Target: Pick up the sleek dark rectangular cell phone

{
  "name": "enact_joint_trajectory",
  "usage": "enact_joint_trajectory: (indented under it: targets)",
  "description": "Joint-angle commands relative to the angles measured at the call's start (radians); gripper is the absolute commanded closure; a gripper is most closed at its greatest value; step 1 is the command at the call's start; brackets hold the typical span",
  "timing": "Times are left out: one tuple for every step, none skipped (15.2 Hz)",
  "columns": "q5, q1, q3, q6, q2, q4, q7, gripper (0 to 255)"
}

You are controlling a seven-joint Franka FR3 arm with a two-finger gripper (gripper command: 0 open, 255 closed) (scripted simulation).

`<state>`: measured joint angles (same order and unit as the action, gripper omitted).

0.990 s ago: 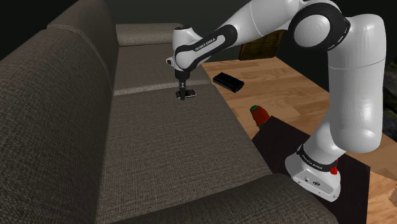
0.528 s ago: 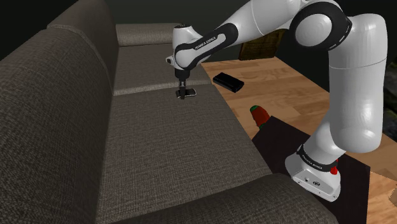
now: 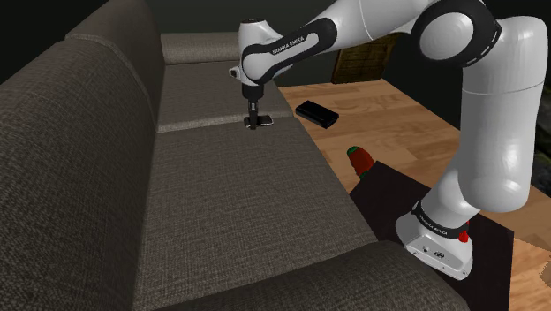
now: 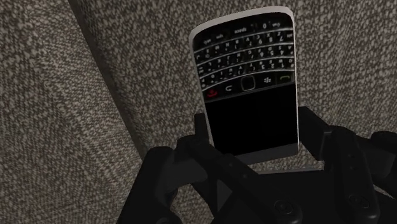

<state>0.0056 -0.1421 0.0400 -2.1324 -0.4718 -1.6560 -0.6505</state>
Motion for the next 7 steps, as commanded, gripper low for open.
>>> enact_joint_trajectory:
  targets:
    - [0.000,0.000,0.000,0.023,0.014,0.009,0.001,255]
    - [0.000,0.000,0.000,0.034,0.019,0.014,0.001,255]
    - [0.001,0.000,0.001,0.045,0.025,0.020,0.001,255]
    - [0.001,0.000,0.001,0.056,0.030,0.026,0.001,255]
    - [0.001,0.000,0.001,0.068,0.035,0.033,0.001,255]
    - [0.001,0.000,0.001,0.069,0.035,0.033,0.001,255]
    - [0.001,0.000,0.001,0.069,0.035,0.033,0.001,255]
